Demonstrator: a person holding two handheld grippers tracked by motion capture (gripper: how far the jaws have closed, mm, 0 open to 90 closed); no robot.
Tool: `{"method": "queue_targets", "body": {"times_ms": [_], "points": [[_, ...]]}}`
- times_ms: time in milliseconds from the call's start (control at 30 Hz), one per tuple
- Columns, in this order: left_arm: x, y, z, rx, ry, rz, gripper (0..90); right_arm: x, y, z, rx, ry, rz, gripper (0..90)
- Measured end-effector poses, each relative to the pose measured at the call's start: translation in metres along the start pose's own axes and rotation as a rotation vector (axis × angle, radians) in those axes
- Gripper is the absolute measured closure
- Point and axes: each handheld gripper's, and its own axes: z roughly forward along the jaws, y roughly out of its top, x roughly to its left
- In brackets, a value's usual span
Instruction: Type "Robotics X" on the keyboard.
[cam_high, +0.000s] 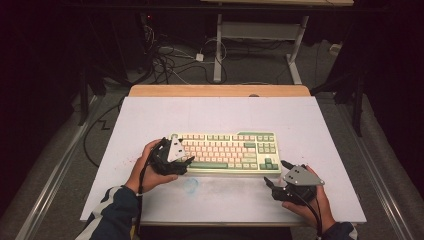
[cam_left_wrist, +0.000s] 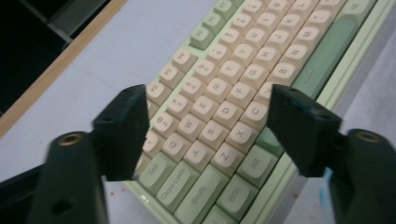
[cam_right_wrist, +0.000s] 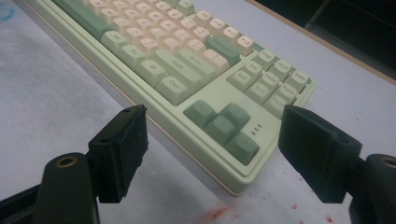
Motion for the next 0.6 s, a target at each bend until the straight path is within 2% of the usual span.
{"method": "queue_targets", "body": {"times_ms": [133, 233, 300, 400, 600], "points": [[0.003, -0.007, -0.008, -0.022, 0.006, 0.013, 19.9, 0.0, 0.0, 0.0, 0.0, -0.006, 0.004, 25.0], [0.007, -0.012, -0.016, -0.028, 0.016, 0.024, 19.3, -0.001, 0.0, -0.001, -0.001, -0.009, 0.01, 25.0], [0.009, -0.015, -0.021, -0.04, 0.03, 0.013, 18.5, -0.002, 0.0, -0.001, -0.007, -0.009, 0.013, 25.0], [0.015, -0.023, -0.028, -0.033, 0.057, 0.013, 18.5, -0.003, 0.0, -0.002, -0.011, -0.014, 0.013, 25.0], [0.026, -0.036, -0.041, -0.008, 0.095, -0.026, 20.7, -0.003, 0.0, -0.002, -0.012, -0.017, 0.013, 25.0]]}}
